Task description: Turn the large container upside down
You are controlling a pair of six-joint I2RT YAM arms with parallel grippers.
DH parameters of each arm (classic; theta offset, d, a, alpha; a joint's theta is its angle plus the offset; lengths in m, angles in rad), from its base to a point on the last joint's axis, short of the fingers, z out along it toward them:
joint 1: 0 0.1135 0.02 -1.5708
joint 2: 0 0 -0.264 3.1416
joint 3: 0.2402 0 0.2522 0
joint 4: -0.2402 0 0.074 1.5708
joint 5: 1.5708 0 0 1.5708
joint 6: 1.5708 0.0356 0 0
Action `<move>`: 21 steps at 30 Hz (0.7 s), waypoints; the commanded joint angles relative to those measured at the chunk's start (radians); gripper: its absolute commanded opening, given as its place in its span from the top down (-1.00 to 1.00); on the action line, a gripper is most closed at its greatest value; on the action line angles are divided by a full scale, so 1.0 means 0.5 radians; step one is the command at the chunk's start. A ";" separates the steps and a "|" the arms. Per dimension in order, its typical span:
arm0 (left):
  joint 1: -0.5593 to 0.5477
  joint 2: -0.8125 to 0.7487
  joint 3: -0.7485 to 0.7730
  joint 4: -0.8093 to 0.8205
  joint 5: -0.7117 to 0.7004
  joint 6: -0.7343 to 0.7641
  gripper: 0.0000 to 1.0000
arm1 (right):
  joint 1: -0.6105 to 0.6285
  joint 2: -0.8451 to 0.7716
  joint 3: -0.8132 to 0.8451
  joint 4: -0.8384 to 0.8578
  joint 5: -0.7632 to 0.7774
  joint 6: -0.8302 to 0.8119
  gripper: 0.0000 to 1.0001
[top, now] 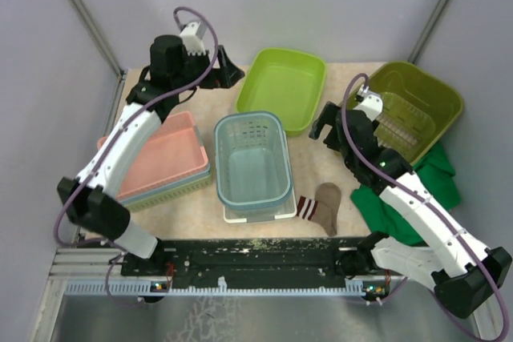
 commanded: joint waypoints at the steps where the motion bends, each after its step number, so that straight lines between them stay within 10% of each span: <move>1: 0.013 0.283 0.329 -0.355 0.054 0.056 -0.99 | -0.005 -0.080 0.047 0.052 -0.092 -0.230 -0.97; 21: -0.003 0.171 0.058 -0.099 0.609 0.001 -0.99 | 0.069 0.552 0.280 -0.233 -0.171 -0.186 -0.97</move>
